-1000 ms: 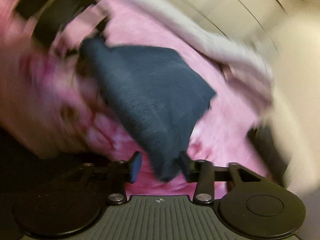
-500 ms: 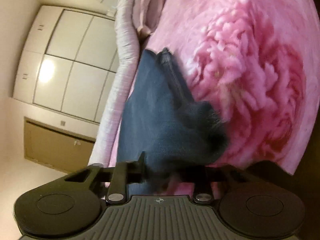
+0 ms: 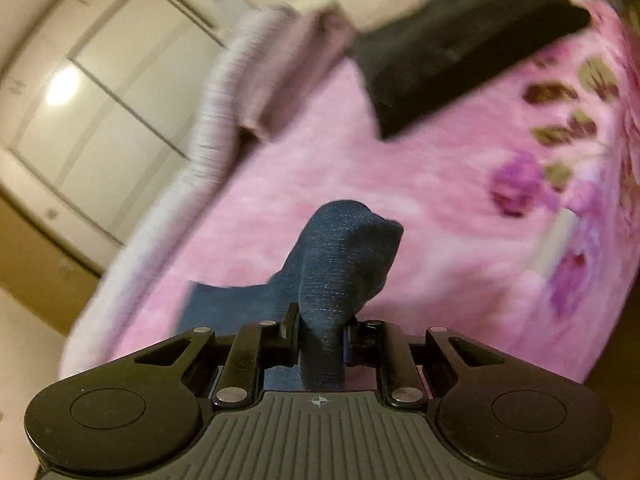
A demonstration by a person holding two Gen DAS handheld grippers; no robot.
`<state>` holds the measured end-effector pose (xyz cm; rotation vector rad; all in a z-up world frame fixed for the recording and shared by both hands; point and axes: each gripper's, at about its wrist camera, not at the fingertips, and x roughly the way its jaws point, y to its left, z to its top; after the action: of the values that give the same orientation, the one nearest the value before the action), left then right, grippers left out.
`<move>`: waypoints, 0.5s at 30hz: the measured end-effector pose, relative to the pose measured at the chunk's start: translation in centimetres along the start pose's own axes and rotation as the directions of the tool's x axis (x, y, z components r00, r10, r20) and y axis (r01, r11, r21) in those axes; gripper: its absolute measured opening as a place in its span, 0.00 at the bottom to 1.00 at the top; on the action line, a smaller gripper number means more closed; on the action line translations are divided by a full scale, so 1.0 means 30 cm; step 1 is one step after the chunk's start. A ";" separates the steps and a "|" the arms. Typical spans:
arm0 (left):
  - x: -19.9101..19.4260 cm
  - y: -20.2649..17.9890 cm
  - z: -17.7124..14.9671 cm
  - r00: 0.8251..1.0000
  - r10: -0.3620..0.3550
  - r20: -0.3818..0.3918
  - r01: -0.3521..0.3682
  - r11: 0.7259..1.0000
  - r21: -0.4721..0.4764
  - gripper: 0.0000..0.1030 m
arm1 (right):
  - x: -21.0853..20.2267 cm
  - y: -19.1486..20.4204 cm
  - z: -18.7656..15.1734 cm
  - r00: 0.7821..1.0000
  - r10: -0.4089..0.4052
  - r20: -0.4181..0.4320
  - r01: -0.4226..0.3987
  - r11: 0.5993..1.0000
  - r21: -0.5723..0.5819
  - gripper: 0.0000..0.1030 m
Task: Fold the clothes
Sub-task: 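Carry the folded jeans with the left gripper toward the dark clothes stack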
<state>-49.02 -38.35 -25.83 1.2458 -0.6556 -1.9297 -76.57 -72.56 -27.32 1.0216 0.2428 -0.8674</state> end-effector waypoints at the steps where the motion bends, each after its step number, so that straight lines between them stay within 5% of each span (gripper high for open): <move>1: 0.027 0.011 -0.042 0.999 0.028 -0.038 -0.027 0.999 0.021 0.47 | 0.020 -0.025 -0.002 1.000 -0.020 -0.009 0.020 1.000 0.002 0.22; 4: 0.126 0.040 -0.138 0.989 0.124 -0.085 -0.110 0.982 0.152 0.56 | -0.009 -0.035 -0.034 0.998 -0.054 0.039 0.054 0.998 -0.023 0.38; 6: 0.192 0.055 -0.190 0.979 0.181 -0.093 -0.154 0.957 0.247 0.59 | -0.060 0.010 -0.075 0.985 -0.138 0.107 0.149 0.984 -0.102 0.42; 8: 0.252 0.061 -0.219 0.974 0.215 -0.068 -0.181 0.925 0.335 0.64 | -0.134 0.081 -0.149 0.960 -0.206 0.187 0.244 0.948 -0.206 0.48; 10: 0.296 0.065 -0.235 0.975 0.217 -0.045 -0.185 0.909 0.373 0.66 | -0.201 0.170 -0.239 0.950 -0.193 0.245 0.268 0.907 -0.325 0.54; 13: 0.340 0.082 -0.249 0.980 0.197 -0.029 -0.172 0.911 0.376 0.65 | -0.275 0.315 -0.406 0.964 -0.083 0.251 0.214 0.803 -0.557 0.63; 15: 0.355 0.104 -0.257 0.983 0.181 -0.037 -0.158 0.927 0.340 0.65 | -0.245 0.403 -0.542 0.987 -0.034 0.155 0.139 0.653 -0.744 0.69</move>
<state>-43.76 -48.95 -32.39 1.4023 -1.0558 -1.6700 -69.23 -52.55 -24.08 0.1579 0.5002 -0.7985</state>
